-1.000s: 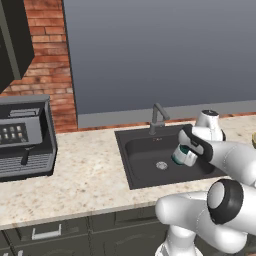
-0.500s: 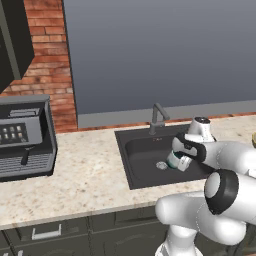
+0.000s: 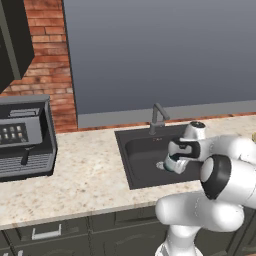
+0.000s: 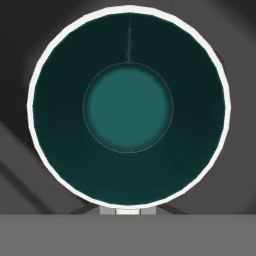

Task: Pick the mug and place it in the sink. Pick the bowl and place it in the open cabinet and then close the cabinet.

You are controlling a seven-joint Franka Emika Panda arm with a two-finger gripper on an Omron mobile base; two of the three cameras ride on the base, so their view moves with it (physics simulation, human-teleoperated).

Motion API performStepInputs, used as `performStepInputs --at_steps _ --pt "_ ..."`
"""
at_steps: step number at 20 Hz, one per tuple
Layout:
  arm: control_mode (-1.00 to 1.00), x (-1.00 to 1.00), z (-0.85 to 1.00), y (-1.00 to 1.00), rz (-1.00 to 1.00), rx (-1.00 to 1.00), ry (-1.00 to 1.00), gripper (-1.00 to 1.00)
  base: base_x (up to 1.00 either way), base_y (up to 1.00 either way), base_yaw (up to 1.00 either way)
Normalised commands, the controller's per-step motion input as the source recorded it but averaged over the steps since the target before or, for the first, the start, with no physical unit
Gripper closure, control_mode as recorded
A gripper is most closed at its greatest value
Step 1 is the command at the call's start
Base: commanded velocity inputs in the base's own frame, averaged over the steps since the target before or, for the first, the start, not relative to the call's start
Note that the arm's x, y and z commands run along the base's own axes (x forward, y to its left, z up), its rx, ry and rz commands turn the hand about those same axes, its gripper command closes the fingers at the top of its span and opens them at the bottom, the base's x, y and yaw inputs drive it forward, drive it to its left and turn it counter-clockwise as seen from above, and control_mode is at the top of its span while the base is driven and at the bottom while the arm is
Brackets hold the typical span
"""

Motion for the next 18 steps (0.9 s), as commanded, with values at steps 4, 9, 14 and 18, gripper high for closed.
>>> performStepInputs --at_steps 4,9,14,18 --pt "-1.00 0.11 -0.24 0.02 0.00 0.00 0.00 1.00 0.00 0.00 0.00" --pt "-1.00 0.09 -0.26 0.00 0.00 0.00 0.00 1.00 0.00 0.00 0.00" --pt "-1.00 0.05 -0.19 0.00 0.00 0.00 0.00 1.00 0.00 0.00 0.00" --pt "-1.00 0.12 -0.20 0.00 0.00 0.00 0.00 1.00 0.00 0.00 0.00"
